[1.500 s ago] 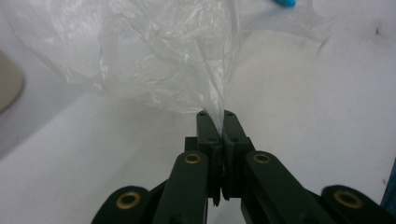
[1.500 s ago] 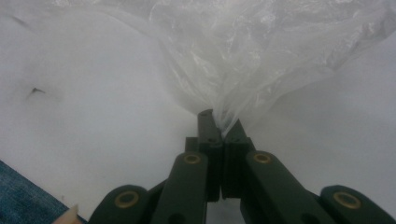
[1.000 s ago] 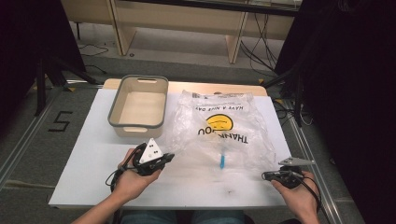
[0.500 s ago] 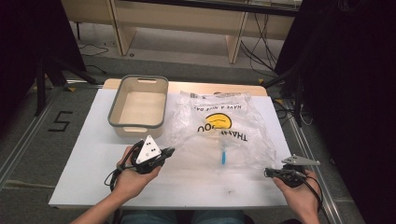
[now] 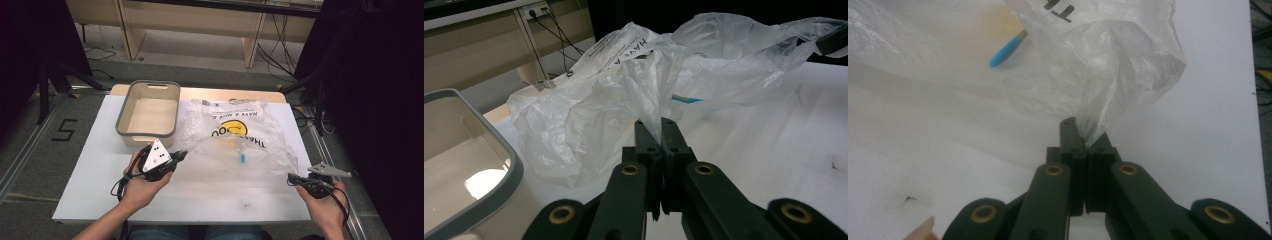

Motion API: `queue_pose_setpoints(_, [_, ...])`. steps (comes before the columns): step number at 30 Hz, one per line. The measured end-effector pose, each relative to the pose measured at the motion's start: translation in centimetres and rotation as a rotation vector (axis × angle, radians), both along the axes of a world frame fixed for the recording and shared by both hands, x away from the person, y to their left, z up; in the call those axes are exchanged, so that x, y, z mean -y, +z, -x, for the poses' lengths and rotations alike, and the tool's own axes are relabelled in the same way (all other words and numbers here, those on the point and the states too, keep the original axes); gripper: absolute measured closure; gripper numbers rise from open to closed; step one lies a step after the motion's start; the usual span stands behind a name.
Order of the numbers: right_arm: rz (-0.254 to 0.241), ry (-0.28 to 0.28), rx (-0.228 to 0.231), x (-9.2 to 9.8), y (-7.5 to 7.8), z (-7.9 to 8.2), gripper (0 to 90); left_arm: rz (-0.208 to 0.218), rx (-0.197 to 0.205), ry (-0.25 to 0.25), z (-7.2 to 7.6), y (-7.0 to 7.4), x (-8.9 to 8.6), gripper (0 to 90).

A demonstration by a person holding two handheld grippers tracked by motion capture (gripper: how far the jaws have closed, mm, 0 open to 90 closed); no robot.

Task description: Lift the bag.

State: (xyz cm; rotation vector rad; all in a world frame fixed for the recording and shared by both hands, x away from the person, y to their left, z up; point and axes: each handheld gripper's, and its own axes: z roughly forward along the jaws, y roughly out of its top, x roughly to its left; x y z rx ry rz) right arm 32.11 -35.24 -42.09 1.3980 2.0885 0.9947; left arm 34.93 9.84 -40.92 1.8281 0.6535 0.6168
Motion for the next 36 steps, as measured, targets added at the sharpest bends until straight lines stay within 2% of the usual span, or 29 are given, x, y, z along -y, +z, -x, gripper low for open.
queue_pose_setpoints(13, [-0.016, -0.036, 0.069, 0.3, 1.0, 0.2, 89.9, 0.028, 0.038, 0.009, -0.1, 1.2, 0.2, 88.8])
queue_pose_setpoints(20, [-0.025, -0.044, 0.085, 0.3, 1.2, 0.3, 89.9, 0.039, 0.063, 0.006, -0.1, 1.8, 0.4, 88.8])
queue_pose_setpoints(27, [-0.028, -0.052, 0.121, 0.3, 1.5, 0.4, 89.9, 0.058, 0.097, -0.005, 0.0, 3.0, 0.8, 88.8])
queue_pose_setpoints(36, [-0.035, -0.061, 0.146, 0.3, 1.8, 0.5, 89.9, 0.087, 0.127, -0.002, -0.1, 4.4, 1.0, 88.8])
